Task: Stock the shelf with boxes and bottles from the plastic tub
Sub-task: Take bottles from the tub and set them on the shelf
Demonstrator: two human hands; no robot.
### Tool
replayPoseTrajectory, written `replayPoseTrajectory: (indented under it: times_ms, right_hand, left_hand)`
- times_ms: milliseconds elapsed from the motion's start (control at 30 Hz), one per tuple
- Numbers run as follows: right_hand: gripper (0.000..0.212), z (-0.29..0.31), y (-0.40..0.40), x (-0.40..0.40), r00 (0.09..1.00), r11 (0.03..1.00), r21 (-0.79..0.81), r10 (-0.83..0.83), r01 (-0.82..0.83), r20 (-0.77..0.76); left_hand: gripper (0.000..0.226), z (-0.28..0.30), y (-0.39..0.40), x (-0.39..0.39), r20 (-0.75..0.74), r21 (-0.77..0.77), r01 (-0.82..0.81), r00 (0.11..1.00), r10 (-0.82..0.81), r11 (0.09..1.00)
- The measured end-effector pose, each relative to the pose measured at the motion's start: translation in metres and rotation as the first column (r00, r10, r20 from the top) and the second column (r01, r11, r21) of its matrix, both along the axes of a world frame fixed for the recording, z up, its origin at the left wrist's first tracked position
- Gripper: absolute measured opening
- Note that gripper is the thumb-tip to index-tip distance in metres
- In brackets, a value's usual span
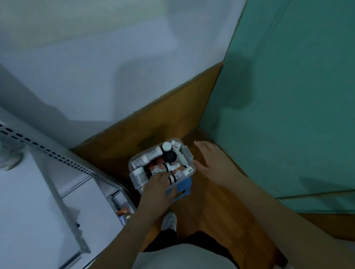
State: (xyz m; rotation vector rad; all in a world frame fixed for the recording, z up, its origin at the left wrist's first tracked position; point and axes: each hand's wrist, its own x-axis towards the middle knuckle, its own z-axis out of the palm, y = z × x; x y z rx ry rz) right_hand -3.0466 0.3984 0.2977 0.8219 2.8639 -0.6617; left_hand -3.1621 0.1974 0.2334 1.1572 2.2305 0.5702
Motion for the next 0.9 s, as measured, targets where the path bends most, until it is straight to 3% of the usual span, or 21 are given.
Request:
replayPoseTrajectory:
  times_ms: [133, 267, 533, 667, 800, 900]
  right_hand:
    - [0.068, -0.030, 0.021, -0.034, 0.988, 0.987, -0.059, 0.152, -0.151, 0.015]
    - [0.068, -0.064, 0.043, -0.082, 0.946, 0.945, -0.087, 0.320, -0.315, 0.052]
    - [0.072, -0.161, 0.053, -0.168, 0.780, 0.815, -0.212, 0.579, -0.540, 0.237]
    - [0.070, -0.217, 0.044, -0.180, 0.691, 0.726, -0.319, 0.684, -0.609, 0.235]
    - [0.069, -0.268, 0.032, -0.177, 0.591, 0.656, -0.322, 0.754, -0.682, 0.287]
    - [0.077, -0.294, 0.025, -0.174, 0.568, 0.651, -0.294, 0.757, -0.700, 0.323]
  left_hand:
    - [0.052, -0.015, 0.003, -0.017, 0.034, -0.093, -0.150, 0.988, 0.154, 0.984]
    - [0.057, -0.037, 0.000, -0.034, 0.089, -0.192, -0.358, 0.921, 0.380, 0.914]
    - [0.053, -0.093, -0.013, -0.056, 0.146, -0.342, -0.683, 0.640, 0.754, 0.646]
    - [0.042, -0.134, -0.006, -0.070, 0.164, -0.398, -0.748, 0.512, 0.843, 0.531]
    - [0.054, -0.178, 0.009, -0.084, 0.164, -0.411, -0.787, 0.432, 0.887, 0.459]
    - [0.058, -0.209, 0.024, -0.094, 0.186, -0.422, -0.798, 0.388, 0.903, 0.430]
